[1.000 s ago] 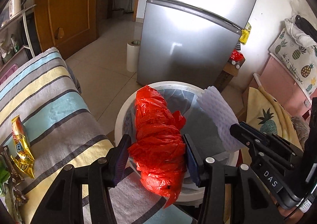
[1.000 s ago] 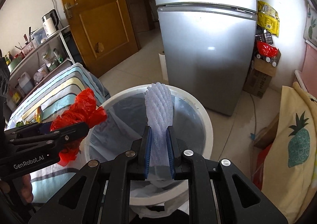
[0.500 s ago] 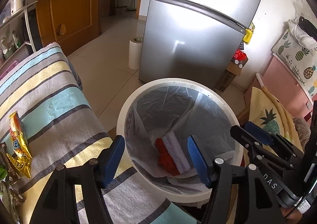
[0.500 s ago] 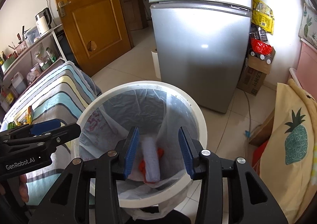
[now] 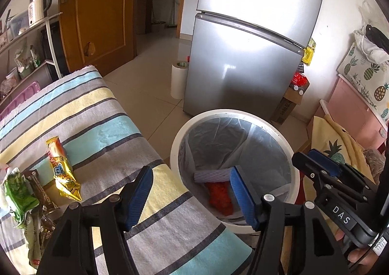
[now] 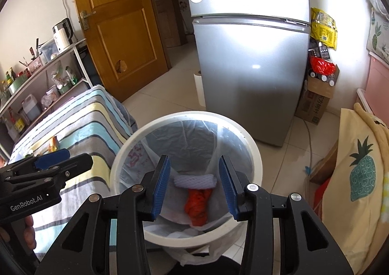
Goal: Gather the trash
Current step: 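Open both tools over the bin to drop the red bag and foam sleeve, then return both tools to the table toward the remaining trash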
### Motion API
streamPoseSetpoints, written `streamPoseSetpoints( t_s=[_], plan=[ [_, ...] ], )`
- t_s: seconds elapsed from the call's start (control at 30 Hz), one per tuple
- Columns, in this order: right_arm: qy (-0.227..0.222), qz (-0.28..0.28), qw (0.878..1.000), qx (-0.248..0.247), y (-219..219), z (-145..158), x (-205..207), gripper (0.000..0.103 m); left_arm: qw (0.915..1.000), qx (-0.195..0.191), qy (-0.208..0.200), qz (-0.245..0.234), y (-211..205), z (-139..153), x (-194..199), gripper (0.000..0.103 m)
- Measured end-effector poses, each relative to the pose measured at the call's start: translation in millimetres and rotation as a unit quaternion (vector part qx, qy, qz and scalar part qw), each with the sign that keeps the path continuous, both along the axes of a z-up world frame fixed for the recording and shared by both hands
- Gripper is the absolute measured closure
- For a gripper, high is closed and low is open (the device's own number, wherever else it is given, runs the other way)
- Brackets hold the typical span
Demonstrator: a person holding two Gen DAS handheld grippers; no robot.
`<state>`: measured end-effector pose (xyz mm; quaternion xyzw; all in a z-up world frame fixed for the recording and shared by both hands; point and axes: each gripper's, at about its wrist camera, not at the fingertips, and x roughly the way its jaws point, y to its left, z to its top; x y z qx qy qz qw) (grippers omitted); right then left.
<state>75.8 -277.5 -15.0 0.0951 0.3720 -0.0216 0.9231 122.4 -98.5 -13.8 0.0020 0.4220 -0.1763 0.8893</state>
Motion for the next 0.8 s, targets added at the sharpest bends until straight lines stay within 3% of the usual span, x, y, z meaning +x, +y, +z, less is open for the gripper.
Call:
streamPoseSetpoints(
  t_s=[0.43, 0.8],
  plan=[
    [-0.024, 0.064, 0.998, 0.006, 52.7, 16.1, -5.0, 0.06, 0.997, 0.003, -0.037, 0.068, 68.0, 19.2, -27.5, 0.037],
    [-0.038, 0.143, 0.989, 0.007, 124.2, 23.9, 4.6, 0.056, 0.9866, 0.017, -0.055, 0.153, 150.7, 30.7, -53.1, 0.037]
  ],
)
